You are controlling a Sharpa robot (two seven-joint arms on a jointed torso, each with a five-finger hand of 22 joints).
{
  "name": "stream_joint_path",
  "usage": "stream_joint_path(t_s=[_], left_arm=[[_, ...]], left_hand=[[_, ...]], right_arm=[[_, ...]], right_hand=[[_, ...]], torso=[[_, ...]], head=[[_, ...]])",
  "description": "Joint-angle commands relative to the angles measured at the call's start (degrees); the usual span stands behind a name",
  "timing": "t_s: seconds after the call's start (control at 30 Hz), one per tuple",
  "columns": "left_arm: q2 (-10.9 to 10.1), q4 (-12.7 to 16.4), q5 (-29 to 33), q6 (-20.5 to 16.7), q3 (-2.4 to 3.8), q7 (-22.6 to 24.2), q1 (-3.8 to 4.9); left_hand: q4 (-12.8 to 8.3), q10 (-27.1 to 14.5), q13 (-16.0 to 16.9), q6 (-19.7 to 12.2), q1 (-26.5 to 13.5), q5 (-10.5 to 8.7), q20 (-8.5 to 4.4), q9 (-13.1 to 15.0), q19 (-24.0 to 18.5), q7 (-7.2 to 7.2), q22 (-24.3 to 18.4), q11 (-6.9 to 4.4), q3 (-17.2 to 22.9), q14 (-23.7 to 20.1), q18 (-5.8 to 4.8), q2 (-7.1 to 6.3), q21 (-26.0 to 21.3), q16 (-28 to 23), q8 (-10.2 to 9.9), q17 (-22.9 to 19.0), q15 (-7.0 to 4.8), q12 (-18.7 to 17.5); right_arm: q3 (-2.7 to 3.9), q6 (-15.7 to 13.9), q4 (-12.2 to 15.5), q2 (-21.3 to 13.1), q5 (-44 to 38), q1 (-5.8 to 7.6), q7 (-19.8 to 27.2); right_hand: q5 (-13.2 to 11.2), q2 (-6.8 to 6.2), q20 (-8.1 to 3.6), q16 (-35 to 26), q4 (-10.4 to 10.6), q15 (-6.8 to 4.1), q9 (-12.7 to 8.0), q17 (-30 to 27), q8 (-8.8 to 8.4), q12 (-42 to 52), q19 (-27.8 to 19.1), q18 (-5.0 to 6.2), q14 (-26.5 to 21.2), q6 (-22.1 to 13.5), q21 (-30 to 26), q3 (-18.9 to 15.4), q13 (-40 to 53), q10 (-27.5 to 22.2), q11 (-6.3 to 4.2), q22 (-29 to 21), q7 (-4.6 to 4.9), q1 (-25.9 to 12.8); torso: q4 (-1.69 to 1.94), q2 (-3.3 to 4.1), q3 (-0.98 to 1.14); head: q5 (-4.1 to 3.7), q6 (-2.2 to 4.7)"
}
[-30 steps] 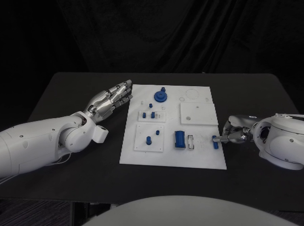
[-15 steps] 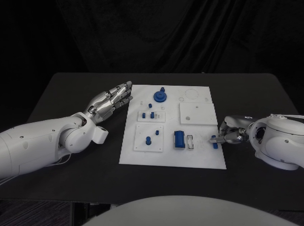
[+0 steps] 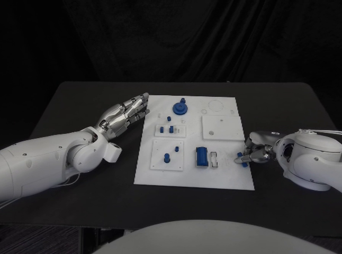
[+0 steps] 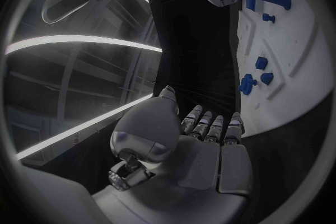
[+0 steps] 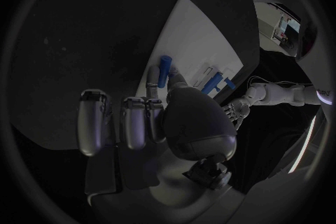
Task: Assemble the parts on the task board
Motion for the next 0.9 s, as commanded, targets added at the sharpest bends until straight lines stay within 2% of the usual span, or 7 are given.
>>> stream_joint_path(t_s=[0.03, 0.1, 0.17, 0.4, 0.47, 0.6, 0.9], left_arm=[[0.1, 0.0, -0.1, 1.1, 0.05, 0.3, -0.12], [0.1, 0.0, -0.1, 1.2, 0.05, 0.3, -0.14], [0.1, 0.0, -0.1, 1.2, 0.05, 0.2, -0.15], [0.1, 0.0, -0.1, 1.3, 0.05, 0.1, -0.2], [0.1, 0.1, -0.1, 1.3, 0.05, 0.1, -0.21], [0.0, 0.1, -0.1, 1.3, 0.05, 0.1, -0.23], [-0.2, 0.2, -0.1, 1.3, 0.05, 0.0, -0.27]], left_hand=[[0.1, 0.1, 0.1, 0.0, 0.6, 0.19, 0.36, 0.1, 0.1, 0.37, 0.0, 0.35, 0.4, 0.0, 0.54, 0.13, 0.1, -0.2, 0.2, -0.1, 0.26, 0.3], [0.1, 0.2, 0.1, 0.0, 0.6, 0.2, 0.42, 0.1, 0.1, 0.35, 0.0, 0.59, 0.4, 0.0, 0.54, 0.13, 0.1, -0.2, 0.2, -0.1, 0.33, 0.5], [0.1, 0.2, 0.1, -0.1, 0.6, 0.22, 0.48, 0.1, 0.1, 0.29, 0.0, 0.87, 0.4, 0.0, 0.54, 0.14, 0.1, -0.2, 0.2, -0.1, 0.45, 0.6], [0.1, 0.4, 0.2, -0.2, 0.7, 0.25, 0.58, 0.1, 0.2, 0.15, 0.1, 1.36, 0.5, 0.0, 0.52, 0.17, 0.2, -0.2, 0.1, -0.1, 0.66, 1.0], [0.1, 0.5, 0.2, -0.2, 0.8, 0.27, 0.62, 0.1, 0.2, 0.08, 0.1, 1.58, 0.6, 0.0, 0.51, 0.19, 0.2, -0.2, 0.1, -0.1, 0.75, 1.3], [0.1, 0.7, 0.3, -0.2, 0.8, 0.31, 0.67, 0.1, 0.2, 0.0, 0.1, 1.79, 0.6, 0.0, 0.49, 0.19, 0.2, -0.2, 0.1, -0.1, 0.85, 1.6], [0.0, 0.8, 0.3, -0.3, 0.9, 0.37, 0.73, 0.1, 0.2, -0.1, 0.1, 2.04, 0.7, 0.0, 0.47, 0.21, 0.2, -0.2, 0.1, -0.1, 0.97, 1.9]], right_arm=[[0.01, 1.5, -0.3, 0.2, -0.5, -0.34, -1.7], [0.01, 1.6, -0.4, 0.4, -0.5, -0.53, -1.7], [0.01, 1.4, -0.5, 0.5, -0.5, -0.76, -1.7], [0.02, -0.2, -0.7, 0.9, -0.5, -1.1, -1.8], [0.02, -1.0, -0.7, 1.0, -0.4, -1.14, -1.6], [0.03, -3.6, -0.4, 0.8, 1.4, -1.17, -0.6], [0.09, -8.1, 1.7, -0.3, 9.9, -1.07, 3.3]], right_hand=[[0.3, 0.26, 0.17, -0.3, -0.8, 0.11, -0.7, 11.4, -0.96, 0.3, 1.9, 0.76, 5.3, -0.9, -0.6, 0.0, 15.1, 6.0, 0.58, 12.3, 0.24, 0.8], [0.3, 0.4, 0.29, -0.3, -1.1, 0.27, -1.1, 11.3, -1.54, 0.3, 1.8, 0.79, 5.3, -1.2, -0.8, 0.1, 15.1, 6.0, 0.72, 12.2, 0.41, 1.0], [0.3, 0.84, 0.65, -0.4, -2.5, 0.69, -2.5, 11.1, -3.19, 0.3, 1.6, 0.89, 5.3, -2.0, -1.3, 0.5, 15.1, 6.0, 1.09, 12.1, 0.86, 2.4], [0.4, 2.18, 1.16, -0.5, -5.7, 1.22, -4.5, 11.0, -5.21, 0.3, 1.4, 1.0, 5.3, -2.8, -1.8, 2.1, 15.1, 6.0, 1.41, 11.9, 1.2, 5.5], [0.7, 3.06, 1.18, -0.4, -7.9, 1.13, -5.5, 11.1, -5.92, 0.3, 1.4, 1.03, 5.3, -2.5, -1.8, 5.0, 15.1, 6.0, 1.25, 11.9, 1.03, 7.7], [0.7, 1.9, 1.09, -0.2, -10.2, 1.1, -7.0, 11.4, -6.48, 0.3, 1.7, 0.91, 5.4, -1.2, -1.4, 10.6, 15.1, 6.0, 1.06, 12.1, 0.85, 6.7], [0.5, -0.63, 1.04, -0.1, -13.1, 0.99, -7.8, 11.7, -6.22, 0.3, 2.0, 0.75, 5.4, -0.3, -0.8, 19.1, 15.1, 6.0, 0.89, 12.3, 0.62, 2.5]], torso=[[0.01, 0.0, -0.02], [0.0, 0.0, 0.01], [-0.01, 0.0, 0.03], [-0.01, 0.0, 0.04], [-0.02, 0.02, 0.04], [-0.03, 0.01, 0.07], [-0.05, 0.02, 0.07]], head=[[0.07, -0.01], [0.07, -0.01], [0.13, -0.01], [0.22, -0.01], [0.29, -0.01], [0.36, -0.01], [0.56, -0.01]])
